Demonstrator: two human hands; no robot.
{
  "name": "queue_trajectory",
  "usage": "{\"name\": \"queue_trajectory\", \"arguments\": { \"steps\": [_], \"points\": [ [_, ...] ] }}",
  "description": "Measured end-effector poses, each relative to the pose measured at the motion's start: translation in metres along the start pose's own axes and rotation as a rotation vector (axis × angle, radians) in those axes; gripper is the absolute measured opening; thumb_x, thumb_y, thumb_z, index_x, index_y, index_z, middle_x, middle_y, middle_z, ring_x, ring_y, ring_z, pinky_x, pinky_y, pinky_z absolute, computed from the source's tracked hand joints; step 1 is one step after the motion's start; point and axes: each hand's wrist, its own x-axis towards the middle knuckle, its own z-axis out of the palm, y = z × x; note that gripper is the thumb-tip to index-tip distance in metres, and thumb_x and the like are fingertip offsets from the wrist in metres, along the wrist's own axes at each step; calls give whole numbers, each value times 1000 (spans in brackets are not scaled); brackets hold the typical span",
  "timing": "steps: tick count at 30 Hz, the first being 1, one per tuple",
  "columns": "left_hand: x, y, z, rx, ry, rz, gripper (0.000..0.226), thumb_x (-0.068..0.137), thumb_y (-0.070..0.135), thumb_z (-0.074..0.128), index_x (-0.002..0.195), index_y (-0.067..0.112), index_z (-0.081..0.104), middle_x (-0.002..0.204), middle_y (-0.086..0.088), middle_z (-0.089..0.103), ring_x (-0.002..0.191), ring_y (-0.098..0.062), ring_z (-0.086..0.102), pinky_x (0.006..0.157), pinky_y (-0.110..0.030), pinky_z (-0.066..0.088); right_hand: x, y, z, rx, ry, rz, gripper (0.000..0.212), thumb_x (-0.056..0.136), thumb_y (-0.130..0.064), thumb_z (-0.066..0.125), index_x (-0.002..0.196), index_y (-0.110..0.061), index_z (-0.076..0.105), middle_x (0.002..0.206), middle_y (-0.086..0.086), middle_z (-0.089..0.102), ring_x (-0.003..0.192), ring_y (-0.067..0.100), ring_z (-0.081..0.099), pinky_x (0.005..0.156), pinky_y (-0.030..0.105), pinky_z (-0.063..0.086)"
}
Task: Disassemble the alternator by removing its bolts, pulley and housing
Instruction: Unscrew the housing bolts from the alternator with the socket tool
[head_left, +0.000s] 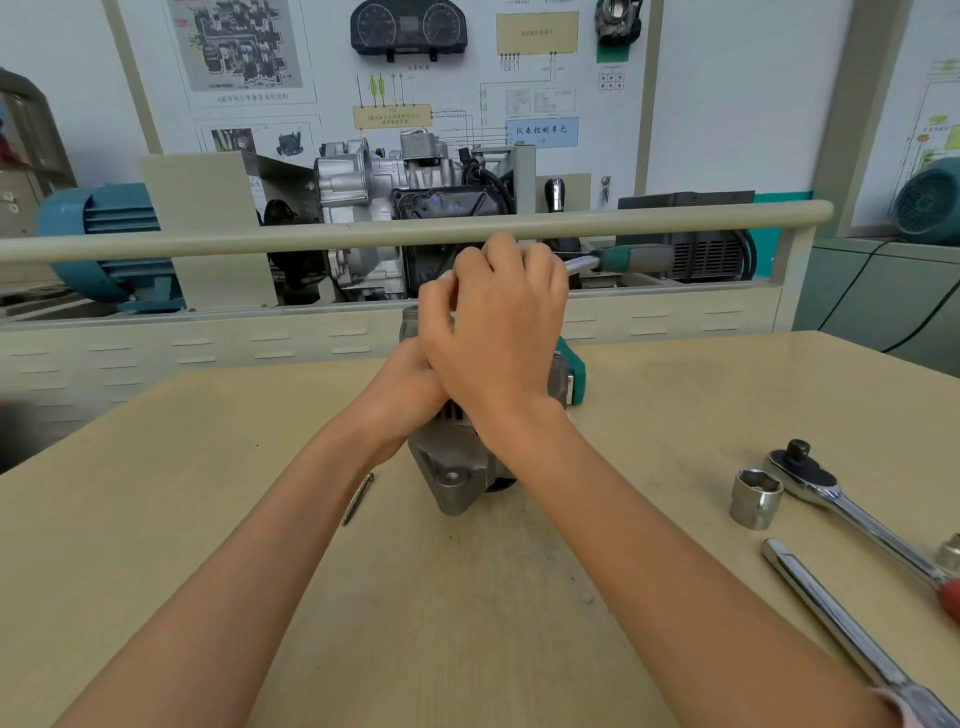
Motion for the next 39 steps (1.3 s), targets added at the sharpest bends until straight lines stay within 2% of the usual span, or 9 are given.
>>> {"name": "queue_trajectory", "arguments": {
  "steps": [3, 6, 11, 17, 24, 28, 32, 36, 39],
  "points": [
    [-1, 0, 1, -13, -24, -12, 35, 87, -7, 51, 71, 21, 65, 59, 14, 65, 57, 6, 57, 54, -11, 43, 6, -1, -4, 262, -48, 91, 32, 82, -18, 41, 57, -8, 57, 62, 3, 51, 71, 22, 45, 74, 34, 33],
    [-2, 2, 2, -71, -94, -10, 41, 91, 4, 57, 65, 31, 74, 70, 14, 72, 68, 4, 66, 62, -11, 48, 15, 3, -8, 659, -131, 259, 36, 79, -16, 40, 43, -20, 32, 46, -7, 33, 59, 13, 34, 66, 30, 27],
    [-1, 3, 1, -96, -115, -20, 15, 90, 20, 61, 97, 27, 72, 93, 9, 75, 89, -6, 70, 72, -13, 51, 26, 5, -12, 1153, -175, 547, 39, 80, -17, 37, 41, -13, 36, 41, 6, 32, 48, 20, 34, 52, 28, 34],
    [-3, 5, 0, -142, -127, -13, 33, 75, 36, 64, 104, 22, 71, 101, 5, 75, 95, -7, 69, 75, -11, 49, 38, 23, -6, 1536, -373, 758, 66, 96, -19, 25, 31, -18, 35, 34, 1, 36, 44, 18, 41, 65, 29, 40],
    [-2, 3, 1, -103, -86, -12, 13, 88, 17, 62, 94, 22, 73, 91, 5, 76, 88, -8, 70, 75, -15, 53, 23, 11, -6, 1171, -236, 563, 48, 88, -15, 35, 40, -12, 39, 44, 2, 39, 50, 16, 40, 62, 20, 42],
    [-2, 1, 0, -89, -78, 18, 45, 90, -2, 56, 61, 28, 74, 67, 9, 72, 66, 0, 67, 60, -11, 49, 11, 5, -4, 727, -99, 220, 38, 88, -14, 38, 50, -11, 39, 52, 0, 38, 59, 17, 39, 62, 30, 33],
    [-1, 1, 1, -76, -75, 24, 54, 89, -6, 54, 56, 33, 73, 60, 12, 69, 60, 4, 63, 56, -9, 46, 8, 4, -3, 457, 57, 29, 30, 88, -17, 37, 58, -19, 37, 58, -3, 37, 64, 17, 38, 66, 33, 34],
    [-1, 0, 1, -82, -103, 21, 49, 91, 0, 55, 61, 35, 75, 66, 14, 71, 65, 4, 66, 59, -8, 47, 15, 0, -6, 742, -98, 273, 37, 81, -13, 41, 47, -20, 29, 48, -7, 30, 55, 12, 31, 57, 25, 29],
    [-1, 1, 1, -103, -111, 10, 14, 86, 24, 63, 85, 31, 75, 87, 9, 75, 84, -4, 70, 71, -14, 51, 25, 2, -12, 1089, -171, 546, 35, 77, -16, 38, 42, -15, 34, 43, 6, 30, 48, 19, 29, 50, 24, 30]
  ]
}}
